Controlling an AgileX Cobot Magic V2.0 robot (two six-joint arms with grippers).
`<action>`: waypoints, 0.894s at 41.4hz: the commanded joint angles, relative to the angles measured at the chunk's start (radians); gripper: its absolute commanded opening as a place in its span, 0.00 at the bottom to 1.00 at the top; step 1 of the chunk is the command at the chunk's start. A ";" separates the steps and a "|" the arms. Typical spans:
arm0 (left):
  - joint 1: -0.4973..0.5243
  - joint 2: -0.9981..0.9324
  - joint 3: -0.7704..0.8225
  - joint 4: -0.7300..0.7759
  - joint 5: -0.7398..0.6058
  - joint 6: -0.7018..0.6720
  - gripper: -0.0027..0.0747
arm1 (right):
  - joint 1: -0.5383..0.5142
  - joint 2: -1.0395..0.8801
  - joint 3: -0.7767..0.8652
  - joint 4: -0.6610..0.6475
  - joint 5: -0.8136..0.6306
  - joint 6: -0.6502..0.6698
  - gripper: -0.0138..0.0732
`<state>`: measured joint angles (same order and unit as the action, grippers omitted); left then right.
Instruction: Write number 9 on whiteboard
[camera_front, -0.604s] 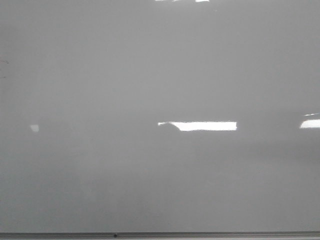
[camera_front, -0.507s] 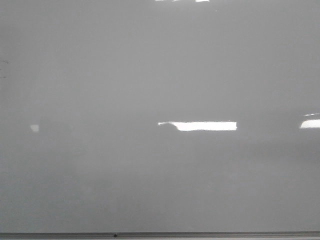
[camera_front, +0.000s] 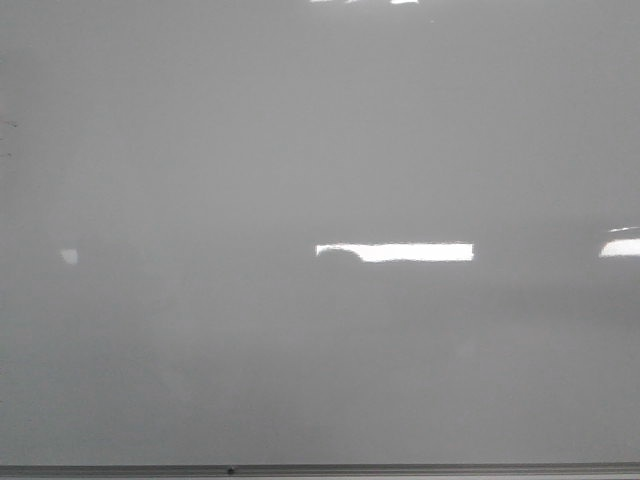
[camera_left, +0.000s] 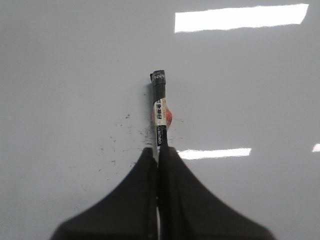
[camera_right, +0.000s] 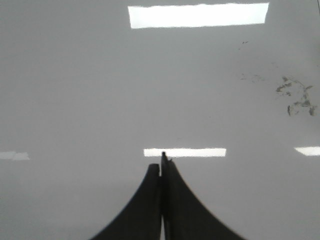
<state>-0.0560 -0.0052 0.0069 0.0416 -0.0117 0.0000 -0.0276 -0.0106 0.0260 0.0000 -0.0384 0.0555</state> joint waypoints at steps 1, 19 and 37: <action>-0.008 -0.019 0.002 -0.009 -0.085 -0.007 0.01 | 0.002 -0.018 -0.002 -0.014 -0.086 -0.003 0.08; -0.008 -0.019 -0.032 -0.009 -0.176 -0.007 0.01 | 0.002 -0.018 -0.061 -0.014 -0.094 -0.003 0.08; -0.008 0.155 -0.496 -0.016 0.238 -0.010 0.01 | 0.002 0.183 -0.520 -0.014 0.297 -0.003 0.08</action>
<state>-0.0560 0.0734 -0.3747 0.0237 0.1984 0.0000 -0.0276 0.0846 -0.3793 0.0000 0.2403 0.0555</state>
